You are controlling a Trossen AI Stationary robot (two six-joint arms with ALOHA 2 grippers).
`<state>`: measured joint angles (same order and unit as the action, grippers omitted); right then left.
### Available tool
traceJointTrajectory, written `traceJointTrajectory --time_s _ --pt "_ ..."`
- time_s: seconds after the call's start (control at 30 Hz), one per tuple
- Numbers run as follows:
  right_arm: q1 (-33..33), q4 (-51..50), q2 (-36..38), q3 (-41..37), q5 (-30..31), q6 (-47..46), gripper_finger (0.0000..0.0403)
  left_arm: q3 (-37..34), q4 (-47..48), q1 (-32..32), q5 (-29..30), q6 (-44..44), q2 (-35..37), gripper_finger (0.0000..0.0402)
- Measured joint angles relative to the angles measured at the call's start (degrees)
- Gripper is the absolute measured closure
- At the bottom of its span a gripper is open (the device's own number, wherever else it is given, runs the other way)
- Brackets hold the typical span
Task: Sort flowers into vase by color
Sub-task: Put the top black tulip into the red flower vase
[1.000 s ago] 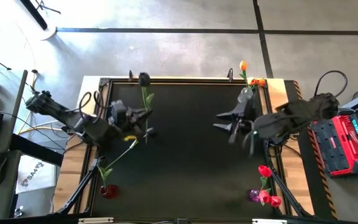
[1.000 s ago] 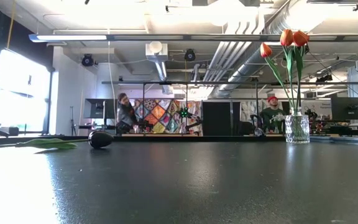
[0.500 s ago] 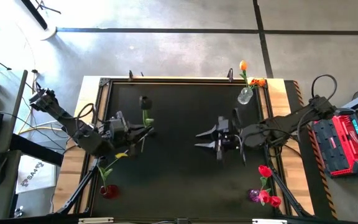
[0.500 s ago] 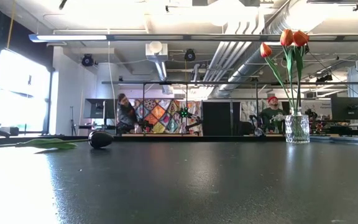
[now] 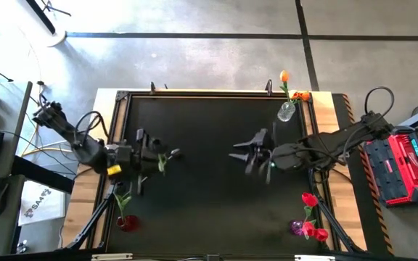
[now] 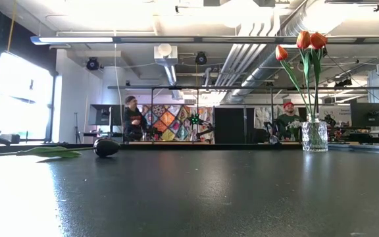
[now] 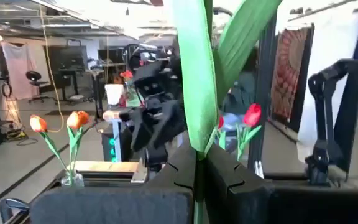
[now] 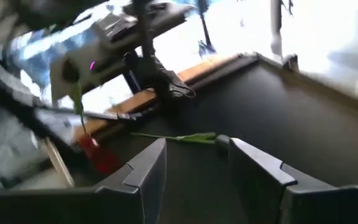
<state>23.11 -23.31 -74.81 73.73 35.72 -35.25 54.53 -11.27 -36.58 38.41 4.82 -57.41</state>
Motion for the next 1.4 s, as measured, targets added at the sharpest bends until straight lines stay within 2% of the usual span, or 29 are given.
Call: traceJointTrajectory --time_s 0.07,0.2,0.3,0.37,0.43,0.53,0.6,0.8,0.9,1.03,1.23,1.4 --pt "-0.3 -1.15 0.0 0.0 -0.58 -7.54 0.024 -2.15 -4.12 -0.54 1.71 -0.7 0.41 0.0401" --pt "0.86 0.35 -1.14 0.02 -2.72 -9.74 0.024 -9.19 -13.04 -1.88 3.6 -1.17 3.24 0.0401" --pt "2.03 1.79 -2.15 0.02 -0.07 -11.82 0.024 -15.5 -13.99 -3.63 2.92 -4.47 7.17 0.0401" --pt "2.72 1.83 -2.85 0.02 1.72 -13.65 0.024 -19.05 -14.38 -5.41 0.32 -7.31 10.68 0.0401" --pt "3.24 1.74 -3.64 0.02 2.41 -14.87 0.024 -21.31 -14.51 -7.43 -6.59 -9.04 14.23 0.0401" --pt "3.57 1.75 -4.46 0.02 3.02 -17.22 0.024 -21.62 -16.79 -9.89 -23.15 -9.14 18.33 0.0401" --pt "3.61 1.77 -4.85 0.02 3.03 -18.23 0.024 -20.51 -17.19 -11.31 -31.18 -9.11 19.91 0.0401" --pt "3.51 1.77 -5.14 0.02 2.87 -21.48 0.024 -19.7 -7.34 -16.93 -43.36 -10.77 19.36 0.0401" --pt "3.53 1.75 -5.16 0.02 3.33 -23.49 0.024 -19.76 -4.66 -21.04 -43.16 -12.53 16.36 0.0401" --pt "3.53 1.79 -5.14 0.02 3.52 -26.24 0.024 -19.76 -4.74 -27.13 -40.49 -9.38 13.53 0.0401" --pt "3.41 4.15 -5.14 0.02 3.85 -27.46 0.024 -22.66 -6.01 -34.18 -29.72 -3.65 13.35 0.0401" --pt "2.44 6.69 -5.14 0.02 3.64 -26.6 0.024 -29.19 -15.15 -37.0 -21.92 -2.33 13.55 0.0401"
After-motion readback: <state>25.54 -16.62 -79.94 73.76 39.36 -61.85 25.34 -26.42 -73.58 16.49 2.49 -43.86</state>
